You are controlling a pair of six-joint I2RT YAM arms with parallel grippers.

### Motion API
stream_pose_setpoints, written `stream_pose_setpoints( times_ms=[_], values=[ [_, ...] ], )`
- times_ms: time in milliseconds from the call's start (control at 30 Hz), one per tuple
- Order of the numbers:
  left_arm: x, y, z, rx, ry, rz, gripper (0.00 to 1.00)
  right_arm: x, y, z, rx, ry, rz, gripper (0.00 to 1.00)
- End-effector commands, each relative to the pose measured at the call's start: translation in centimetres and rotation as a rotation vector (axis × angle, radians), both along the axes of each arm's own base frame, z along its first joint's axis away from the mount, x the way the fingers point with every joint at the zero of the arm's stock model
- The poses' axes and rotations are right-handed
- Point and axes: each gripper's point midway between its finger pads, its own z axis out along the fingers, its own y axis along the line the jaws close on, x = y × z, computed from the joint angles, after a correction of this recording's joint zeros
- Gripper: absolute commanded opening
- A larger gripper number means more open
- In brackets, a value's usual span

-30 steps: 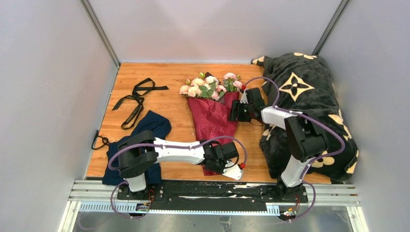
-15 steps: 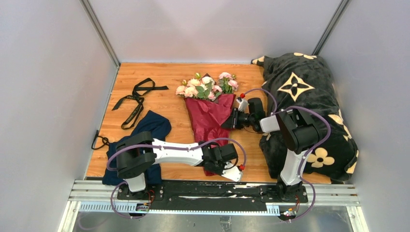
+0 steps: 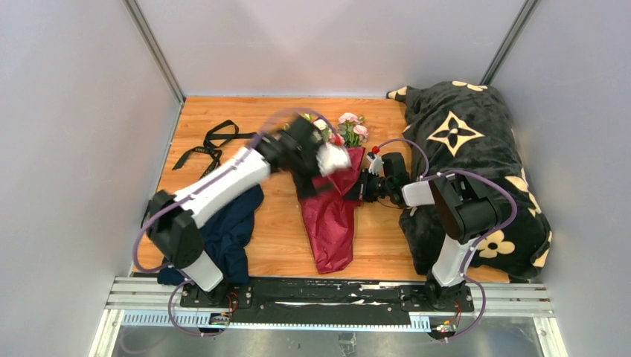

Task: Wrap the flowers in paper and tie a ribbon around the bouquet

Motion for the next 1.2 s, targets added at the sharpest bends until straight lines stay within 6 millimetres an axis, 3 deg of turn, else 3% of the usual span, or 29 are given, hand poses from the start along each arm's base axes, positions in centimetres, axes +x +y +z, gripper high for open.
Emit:
stream_pose_setpoints(
  times_ms=[0,33,67,133,200,300,367,533,600,733,800,967,1167],
  values=[
    [8.4,8.8,4.7,-0.07,-0.02,0.361,1.0,-1.4,-1.1,-1.2,-0.101,0.018,0.004,0.0],
    [11.6,12.7,4.5,-0.027,-0.042,0.502,1.0,-1.4,-1.2,-1.0,-0.108,0.013,0.006,0.0],
    [13.7,15.0,4.2,0.018,-0.053,0.593,1.0,-1.5,-1.3,-1.0,-0.113,0.012,0.01,0.0],
    [18.3,22.1,2.6,0.119,-0.05,0.824,0.99,-1.3,-1.3,-0.7,-0.123,0.003,0.02,0.0],
    [20.5,27.1,1.3,0.158,-0.035,0.953,0.99,-1.2,-1.3,-0.6,-0.135,-0.006,0.032,0.0],
    [22.9,32.9,-1.3,0.222,-0.016,1.072,0.99,-1.0,-1.3,-0.4,-0.148,-0.014,0.045,0.0],
    [23.8,35.0,-2.5,0.238,-0.005,1.109,1.0,-0.9,-1.3,-0.4,-0.157,-0.018,0.052,0.0],
    [24.0,36.6,-5.5,0.246,0.058,1.175,0.95,-0.7,-1.3,-0.8,-0.171,-0.016,0.058,0.0],
    [23.6,36.3,-6.9,0.247,0.098,1.169,0.85,-0.7,-1.3,-1.0,-0.172,-0.013,0.06,0.0],
    [23.1,36.3,-8.2,0.269,0.129,1.175,0.51,-0.6,-1.2,-1.2,-0.175,-0.008,0.068,0.0],
    [22.9,36.3,-8.6,0.274,0.138,1.172,0.43,-0.7,-1.2,-1.2,-0.176,-0.007,0.07,0.0],
    [22.5,36.8,-8.8,0.305,0.136,1.179,0.51,-0.8,-1.3,-1.2,-0.178,-0.006,0.068,0.0],
    [21.8,36.3,-10.2,0.302,0.183,1.169,0.51,-0.9,-1.4,-1.2,-0.183,-0.004,0.068,0.0]
  ],
)
